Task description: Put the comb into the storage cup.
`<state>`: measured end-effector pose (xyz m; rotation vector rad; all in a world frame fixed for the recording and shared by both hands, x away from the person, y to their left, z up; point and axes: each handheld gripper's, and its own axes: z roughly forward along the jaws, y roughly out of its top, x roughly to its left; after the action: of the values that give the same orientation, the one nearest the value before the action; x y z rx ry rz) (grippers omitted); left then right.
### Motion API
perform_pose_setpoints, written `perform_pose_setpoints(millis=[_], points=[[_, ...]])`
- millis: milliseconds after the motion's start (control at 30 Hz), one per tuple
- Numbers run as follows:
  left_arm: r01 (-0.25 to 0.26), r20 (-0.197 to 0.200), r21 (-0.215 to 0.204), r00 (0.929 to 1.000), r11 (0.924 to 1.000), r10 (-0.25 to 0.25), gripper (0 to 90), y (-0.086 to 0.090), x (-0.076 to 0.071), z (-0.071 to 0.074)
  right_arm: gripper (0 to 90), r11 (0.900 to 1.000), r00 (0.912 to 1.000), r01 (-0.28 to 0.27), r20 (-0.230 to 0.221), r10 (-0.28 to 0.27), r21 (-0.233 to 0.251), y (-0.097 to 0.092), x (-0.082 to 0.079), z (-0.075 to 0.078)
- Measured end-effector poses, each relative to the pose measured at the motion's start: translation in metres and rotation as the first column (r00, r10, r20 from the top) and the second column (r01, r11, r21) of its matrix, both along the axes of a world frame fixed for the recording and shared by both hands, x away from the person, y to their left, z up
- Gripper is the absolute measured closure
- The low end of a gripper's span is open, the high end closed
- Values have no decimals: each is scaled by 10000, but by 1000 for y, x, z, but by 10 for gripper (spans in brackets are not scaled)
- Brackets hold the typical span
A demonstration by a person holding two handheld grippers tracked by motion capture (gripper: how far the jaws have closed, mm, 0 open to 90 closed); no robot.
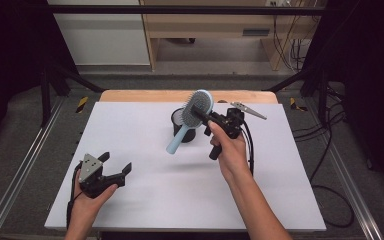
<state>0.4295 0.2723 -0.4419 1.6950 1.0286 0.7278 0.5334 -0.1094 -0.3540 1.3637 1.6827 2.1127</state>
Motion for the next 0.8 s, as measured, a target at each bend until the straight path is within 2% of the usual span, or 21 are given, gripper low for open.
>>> perform_pose_setpoints(millis=[167, 233, 467, 633, 800], points=[[-77, 133, 28, 9999, 10000, 77, 112, 1, 0, 0, 536, 9999, 9999, 73, 92, -72, -120, 1, 5, 6], [-120, 204, -2, 9997, 9999, 120, 113, 2, 0, 1, 536, 10000, 9999, 85, 89, -85, 5, 1, 7, 8], [-146, 132, -72, 9998, 9999, 147, 106, 5, 1, -1, 535, 9996, 9994, 290, 190, -291, 45, -1, 11, 15], [-265, 189, -289, 9995, 9992, 271, 40, 8, 2, -1, 533, 9993, 9988, 362, 337, -366, 108, 0, 14, 20], [-324, 133, -633, 9994, 9975, 333, 38, 14, 3, -2, 531, 9983, 9969, 576, 534, -581, 111, 2, 21, 28]])
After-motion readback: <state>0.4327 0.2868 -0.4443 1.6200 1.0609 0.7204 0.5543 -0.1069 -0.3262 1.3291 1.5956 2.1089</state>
